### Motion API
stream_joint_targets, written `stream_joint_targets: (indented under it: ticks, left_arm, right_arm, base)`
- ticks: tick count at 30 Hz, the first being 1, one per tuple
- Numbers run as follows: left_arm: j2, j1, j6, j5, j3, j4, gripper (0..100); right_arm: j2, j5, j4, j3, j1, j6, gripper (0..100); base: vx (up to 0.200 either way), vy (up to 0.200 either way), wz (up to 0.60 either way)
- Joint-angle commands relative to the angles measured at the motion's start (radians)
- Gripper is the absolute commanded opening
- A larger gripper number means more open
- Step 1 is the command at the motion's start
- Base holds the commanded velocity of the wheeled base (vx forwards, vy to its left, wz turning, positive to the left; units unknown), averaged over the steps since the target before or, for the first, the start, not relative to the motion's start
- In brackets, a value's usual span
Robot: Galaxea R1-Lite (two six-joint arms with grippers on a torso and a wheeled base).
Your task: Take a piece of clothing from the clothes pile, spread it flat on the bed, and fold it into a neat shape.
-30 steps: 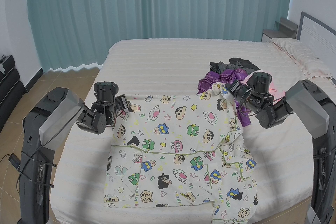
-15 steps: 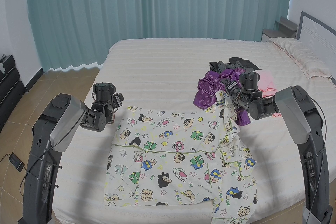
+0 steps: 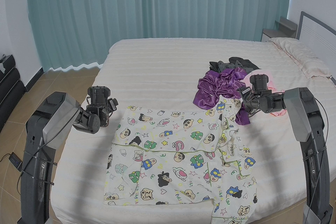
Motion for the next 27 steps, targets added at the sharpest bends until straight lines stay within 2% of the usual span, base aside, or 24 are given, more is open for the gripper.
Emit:
stream_joint_targets:
  ticks: [1, 2, 3, 5, 7, 10, 11, 13, 14, 15, 18, 20, 21, 24, 25, 27]
  left_arm:
    - [-0.093, 0.001, -0.012, -0.004, 0.070, -0.001, 100]
    - [-0.093, 0.001, -0.012, -0.004, 0.070, -0.001, 100]
    - [-0.131, -0.001, -0.038, -0.025, 0.112, 0.001, 100]
    - [-0.171, -0.003, -0.057, -0.062, 0.156, 0.001, 100]
    - [-0.264, -0.009, -0.099, -0.140, 0.276, -0.001, 100]
    - [-0.352, -0.013, -0.145, -0.189, 0.405, -0.007, 100]
    - [-0.356, -0.015, -0.149, -0.191, 0.409, -0.007, 100]
    - [-0.445, -0.019, -0.236, -0.241, 0.524, -0.012, 100]
    - [-0.456, -0.019, -0.245, -0.249, 0.537, -0.012, 100]
    - [-0.499, -0.021, -0.285, -0.292, 0.606, -0.013, 100]
    - [-0.560, -0.035, -0.311, -0.356, 0.748, -0.024, 100]
    - [-0.587, -0.047, -0.325, -0.369, 0.840, -0.073, 100]
    - [-0.587, -0.047, -0.325, -0.369, 0.840, -0.073, 100]
    - [-0.608, -0.072, -0.397, -0.369, 0.942, -0.190, 100]
    - [-0.622, -0.095, -0.466, -0.369, 1.003, -0.288, 100]
    - [-0.623, -0.115, -0.500, -0.369, 1.034, -0.338, 100]
  right_arm:
    - [-0.087, 0.030, -0.006, 0.095, -0.039, -0.042, 100]
    - [-0.087, 0.030, -0.006, 0.095, -0.039, -0.042, 100]
    - [-0.147, 0.093, -0.013, 0.186, -0.046, -0.050, 100]
    - [-0.198, 0.142, -0.033, 0.262, -0.056, -0.067, 100]
    - [-0.294, 0.249, -0.122, 0.485, -0.071, -0.166, 100]
    - [-0.348, 0.346, -0.259, 0.713, -0.086, -0.323, 100]
    - [-0.349, 0.351, -0.268, 0.726, -0.086, -0.331, 100]
    - [-0.374, 0.418, -0.412, 0.911, -0.096, -0.433, 100]
    - [-0.376, 0.426, -0.426, 0.928, -0.097, -0.438, 100]
    - [-0.377, 0.460, -0.489, 1.002, -0.097, -0.466, 100]
    - [-0.376, 0.518, -0.584, 1.107, -0.096, -0.502, 100]
    - [-0.372, 0.533, -0.608, 1.143, -0.096, -0.530, 100]
    - [-0.372, 0.533, -0.608, 1.143, -0.096, -0.530, 100]
    - [-0.371, 0.552, -0.615, 1.193, -0.096, -0.599, 100]
    - [-0.369, 0.593, -0.616, 1.244, -0.091, -0.676, 100]
    - [-0.363, 0.595, -0.616, 1.249, -0.083, -0.700, 100]
  base:
    - [0.000, 0.000, 0.00]
    - [0.000, 0.000, 0.00]
    - [0.000, 0.000, 0.00]
    - [0.000, 0.000, 0.00]
    - [0.000, 0.000, 0.00]
    - [0.000, 0.000, 0.00]
    - [0.000, 0.000, 0.00]
    - [0.000, 0.000, 0.00]
    - [0.000, 0.000, 0.00]
    - [0.000, 0.000, 0.00]
    - [0.000, 0.000, 0.00]
    - [0.000, 0.000, 0.00]
    - [0.000, 0.000, 0.00]
    - [0.000, 0.000, 0.00]
    - [0.000, 0.000, 0.00]
    - [0.000, 0.000, 0.00]
